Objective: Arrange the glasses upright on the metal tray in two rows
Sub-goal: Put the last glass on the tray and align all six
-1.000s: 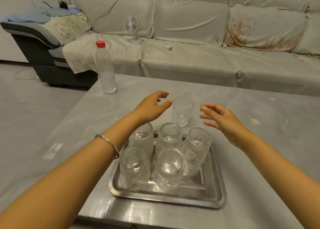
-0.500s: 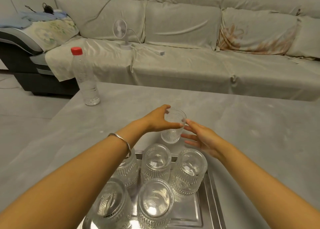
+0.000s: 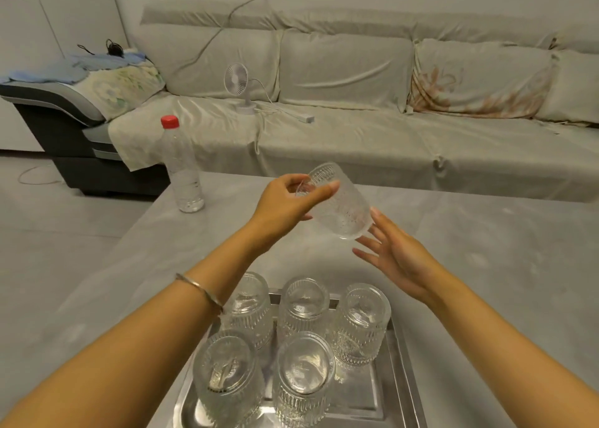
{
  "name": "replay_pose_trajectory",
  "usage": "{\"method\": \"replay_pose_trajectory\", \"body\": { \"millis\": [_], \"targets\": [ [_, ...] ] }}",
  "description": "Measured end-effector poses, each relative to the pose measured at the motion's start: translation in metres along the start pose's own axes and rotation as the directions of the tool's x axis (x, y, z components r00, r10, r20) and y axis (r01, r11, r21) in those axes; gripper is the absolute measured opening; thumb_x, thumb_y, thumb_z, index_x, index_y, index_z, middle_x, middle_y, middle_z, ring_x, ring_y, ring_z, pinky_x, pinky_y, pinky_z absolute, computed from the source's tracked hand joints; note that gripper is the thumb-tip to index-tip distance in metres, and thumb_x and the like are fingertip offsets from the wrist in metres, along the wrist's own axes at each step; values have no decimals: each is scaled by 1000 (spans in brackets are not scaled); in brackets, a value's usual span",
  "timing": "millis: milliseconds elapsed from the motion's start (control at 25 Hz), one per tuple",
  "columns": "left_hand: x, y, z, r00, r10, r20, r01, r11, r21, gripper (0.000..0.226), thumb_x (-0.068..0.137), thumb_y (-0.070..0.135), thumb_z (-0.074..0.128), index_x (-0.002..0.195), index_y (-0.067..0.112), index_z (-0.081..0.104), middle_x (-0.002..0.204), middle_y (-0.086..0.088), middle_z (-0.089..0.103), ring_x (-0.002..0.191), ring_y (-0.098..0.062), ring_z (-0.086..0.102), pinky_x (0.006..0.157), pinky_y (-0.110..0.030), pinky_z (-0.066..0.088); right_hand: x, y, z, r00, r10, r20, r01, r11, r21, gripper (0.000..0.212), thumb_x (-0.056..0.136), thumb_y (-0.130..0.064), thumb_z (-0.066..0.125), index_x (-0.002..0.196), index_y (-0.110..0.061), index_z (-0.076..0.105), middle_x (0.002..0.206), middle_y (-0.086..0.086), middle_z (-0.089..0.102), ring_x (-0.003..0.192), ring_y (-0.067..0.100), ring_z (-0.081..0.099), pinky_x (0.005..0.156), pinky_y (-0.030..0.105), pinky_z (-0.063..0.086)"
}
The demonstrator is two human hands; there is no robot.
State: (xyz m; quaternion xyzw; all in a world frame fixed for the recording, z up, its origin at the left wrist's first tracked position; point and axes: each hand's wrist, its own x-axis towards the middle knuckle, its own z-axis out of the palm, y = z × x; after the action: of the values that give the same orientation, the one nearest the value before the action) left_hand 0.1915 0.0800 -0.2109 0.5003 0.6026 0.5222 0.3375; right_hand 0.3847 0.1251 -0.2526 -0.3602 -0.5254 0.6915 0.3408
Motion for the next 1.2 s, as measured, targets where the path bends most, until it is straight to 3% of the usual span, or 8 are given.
{"method": "replay_pose_trajectory", "body": {
  "millis": [240,400,560,680,760,960,1040,1200],
  "targets": [
    [-62,32,-11,997,-28,74,46,965,-258,77,66,48,73,130,14,47,125,0,57,99,2,60,86,-30,56,-52,-28,24,996,-65,66,56,990,129,59,79,-45,56,132,-21,52,129,9,65,115,22,64,91,36,56],
    [-98,31,-17,989,6,151,12,994,-112,69,67,55,72,124,23,52,123,5,60,110,-3,58,94,-27,48,-85,-34,23,992,-128,19,126,989,80,57,80,-42,59,131,-17,53,130,9,64,117,24,63,93,36,54],
    [-130,12,-17,957,-9,291,-11,998,64,59,73,68,54,123,37,51,133,15,52,126,-6,47,105,-31,38,-119,-42,17,979,-206,-11,204,974,-98,82,54,-57,81,126,-26,59,121,1,70,111,19,67,90,32,56],
    [-149,-7,-14,958,-14,286,12,1000,7,66,82,71,31,132,33,49,141,14,48,131,-5,42,106,-28,31,-144,-43,12,968,-250,-26,232,928,-291,69,57,-53,81,121,-34,62,118,1,68,106,16,67,88,33,56],
    [-156,-21,-14,968,-6,251,-42,982,185,61,88,63,30,139,30,41,147,9,42,137,-9,35,110,-27,26,-159,-40,11,967,-254,-21,227,896,-382,67,60,-45,77,123,-33,59,121,-1,63,102,14,69,83,29,56],
    [-168,-52,-13,940,-37,340,-246,620,745,74,86,68,25,149,30,19,160,9,14,148,-12,5,120,-41,0,-178,-23,6,967,-252,-39,205,859,-468,66,58,-36,79,120,-30,59,119,-7,60,95,11,71,71,19,56],
    [-171,-60,-11,923,-34,383,-312,516,798,91,74,79,12,150,29,12,161,8,7,148,-12,1,119,-38,-6,-180,-10,6,968,-244,-53,185,844,-504,63,61,-31,82,119,-28,59,119,-7,60,100,12,67,71,18,56],
    [-172,-66,-11,924,0,382,-333,491,805,97,68,79,-1,150,28,9,161,7,6,148,-11,0,117,-36,-9,-180,18,6,977,-204,-56,141,823,-550,60,64,-25,85,117,-28,59,121,-7,59,106,10,62,75,17,56]
  ]
}}
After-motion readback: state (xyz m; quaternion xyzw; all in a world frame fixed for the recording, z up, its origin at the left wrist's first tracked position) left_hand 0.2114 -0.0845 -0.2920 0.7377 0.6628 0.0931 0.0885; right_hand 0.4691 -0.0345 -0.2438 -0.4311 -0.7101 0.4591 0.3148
